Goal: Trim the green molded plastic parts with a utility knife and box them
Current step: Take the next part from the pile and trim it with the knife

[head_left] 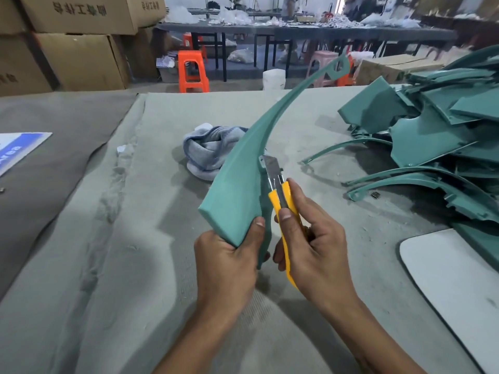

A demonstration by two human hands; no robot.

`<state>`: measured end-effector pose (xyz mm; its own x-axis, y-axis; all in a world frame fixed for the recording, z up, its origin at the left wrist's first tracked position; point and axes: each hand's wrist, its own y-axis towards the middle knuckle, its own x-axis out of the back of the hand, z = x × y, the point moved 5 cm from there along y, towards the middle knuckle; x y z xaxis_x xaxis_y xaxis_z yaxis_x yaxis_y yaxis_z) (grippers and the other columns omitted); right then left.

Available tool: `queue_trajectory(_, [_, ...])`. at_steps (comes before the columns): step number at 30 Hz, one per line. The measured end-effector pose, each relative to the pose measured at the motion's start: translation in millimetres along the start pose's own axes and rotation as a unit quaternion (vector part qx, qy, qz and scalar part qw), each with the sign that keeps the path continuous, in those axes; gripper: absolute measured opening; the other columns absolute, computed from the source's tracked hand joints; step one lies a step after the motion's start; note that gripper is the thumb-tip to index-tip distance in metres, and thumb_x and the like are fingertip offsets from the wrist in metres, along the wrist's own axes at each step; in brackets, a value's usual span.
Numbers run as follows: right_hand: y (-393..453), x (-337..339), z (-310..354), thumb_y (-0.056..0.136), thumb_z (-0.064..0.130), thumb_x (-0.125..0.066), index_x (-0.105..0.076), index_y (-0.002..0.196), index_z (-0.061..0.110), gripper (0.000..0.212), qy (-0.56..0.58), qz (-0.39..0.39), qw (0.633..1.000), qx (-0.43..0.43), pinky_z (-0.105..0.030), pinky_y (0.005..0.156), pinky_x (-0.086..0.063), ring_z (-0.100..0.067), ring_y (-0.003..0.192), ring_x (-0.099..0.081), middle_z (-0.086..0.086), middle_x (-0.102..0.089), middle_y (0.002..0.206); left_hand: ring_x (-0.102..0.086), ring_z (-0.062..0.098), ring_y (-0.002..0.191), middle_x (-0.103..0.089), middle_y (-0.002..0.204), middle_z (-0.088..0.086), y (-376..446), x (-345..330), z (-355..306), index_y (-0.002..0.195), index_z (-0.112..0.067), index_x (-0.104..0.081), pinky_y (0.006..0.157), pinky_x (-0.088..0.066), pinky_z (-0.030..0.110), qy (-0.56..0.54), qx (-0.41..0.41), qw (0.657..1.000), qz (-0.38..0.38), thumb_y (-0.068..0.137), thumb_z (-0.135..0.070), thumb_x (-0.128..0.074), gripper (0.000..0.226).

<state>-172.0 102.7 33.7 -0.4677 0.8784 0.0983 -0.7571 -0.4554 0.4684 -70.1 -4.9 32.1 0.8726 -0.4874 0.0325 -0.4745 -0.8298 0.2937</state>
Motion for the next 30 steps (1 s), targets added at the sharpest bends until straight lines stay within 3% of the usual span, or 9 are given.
queue_trajectory(3, [1,5,3,0.102,0.027,-0.059,-0.06,0.132,0.061,0.046,0.035,-0.028,0.999,-0.012,-0.024,0.04,-0.048,-0.021,0.04,-0.061,-0.004,-0.065,0.092,-0.07,0.011,0.054,-0.072,0.066,-0.003,-1,0,2,0.076,-0.023,-0.074,0.045,-0.056,0.029,-0.016,0.005,1.0,-0.004,0.091,-0.016,-0.076,0.016])
queue_trajectory(8, [1,1,1,0.104,0.023,-0.06,-0.057,0.139,0.049,0.043,0.022,0.001,1.0,-0.013,-0.026,0.041,-0.05,-0.02,0.04,-0.06,-0.006,-0.066,0.085,-0.07,0.008,0.053,-0.072,0.065,-0.005,1,2,0,0.069,-0.024,-0.073,0.043,-0.053,0.024,-0.006,0.003,1.0,-0.01,0.09,-0.014,-0.077,0.023])
queue_trajectory(14, [3,9,6,0.105,0.022,-0.06,-0.054,0.146,0.037,0.044,-0.009,-0.023,0.999,-0.026,-0.025,0.04,-0.049,-0.019,0.04,-0.061,-0.006,-0.063,0.084,-0.072,0.021,0.057,-0.073,0.066,0.0,0,3,6,0.085,-0.028,-0.074,0.049,-0.058,0.053,-0.002,0.012,1.0,-0.003,0.09,-0.025,-0.078,0.007])
queue_trajectory(19, [3,9,-3,0.106,0.018,-0.061,-0.057,0.145,0.039,0.044,0.025,-0.025,0.991,-0.13,-0.026,0.042,-0.048,-0.02,0.039,-0.058,-0.006,-0.065,0.059,-0.07,0.02,0.05,-0.071,0.061,-0.004,0,6,7,0.084,-0.03,-0.072,0.046,-0.057,0.049,0.04,-0.004,0.999,-0.033,0.083,-0.041,-0.073,0.012])
queue_trajectory(22, [2,10,4,0.106,0.017,-0.059,-0.056,0.15,0.029,0.045,0.061,-0.032,0.986,-0.151,-0.031,0.042,-0.049,-0.025,0.041,-0.059,-0.001,-0.071,0.071,-0.062,0.019,0.042,-0.064,0.051,0.001,0,9,8,0.065,-0.01,-0.068,0.038,-0.047,0.04,0.101,-0.028,0.993,-0.061,0.084,-0.052,-0.068,0.046])
queue_trajectory(25, [-4,-1,15,0.106,0.015,-0.058,-0.058,0.148,0.025,0.044,0.15,-0.006,0.974,-0.169,-0.03,0.041,-0.048,-0.028,0.041,-0.059,-0.001,-0.071,0.084,-0.042,0.008,0.034,-0.041,0.04,-0.002,2,11,-3,0.048,-0.017,-0.049,0.035,-0.029,0.013,0.167,-0.103,0.978,-0.073,0.089,-0.043,-0.072,0.054])
queue_trajectory(27, [-7,-10,19,0.105,0.014,-0.058,-0.062,0.144,0.023,0.041,0.197,0.012,0.963,-0.185,-0.029,0.04,-0.048,-0.028,0.041,-0.058,-0.004,-0.07,0.086,-0.039,0.003,0.039,-0.038,0.041,-0.006,4,13,-6,0.061,-0.009,-0.062,0.042,-0.021,0.006,0.212,-0.14,0.964,-0.073,0.091,-0.022,-0.076,0.036])
queue_trajectory(29, [-7,-12,21,0.102,0.013,-0.059,-0.066,0.137,0.019,0.037,0.234,0.013,0.952,-0.198,-0.029,0.039,-0.047,-0.026,0.04,-0.057,-0.009,-0.07,0.086,-0.052,0.009,0.046,-0.058,0.053,0.001,3,14,-13,0.091,-0.009,-0.078,0.048,-0.03,0.011,0.264,-0.19,0.944,-0.056,0.09,-0.012,-0.071,0.008])
queue_trajectory(30, [-7,-11,22,0.1,0.014,-0.059,-0.069,0.133,0.016,0.035,0.258,0.007,0.943,-0.209,-0.028,0.038,-0.046,-0.025,0.039,-0.056,-0.01,-0.069,0.085,-0.061,0.014,0.053,-0.07,0.068,0.007,2,13,-15,0.108,-0.012,-0.079,0.051,-0.041,0.019,0.287,-0.202,0.935,-0.045,0.087,-0.008,-0.07,0.023])
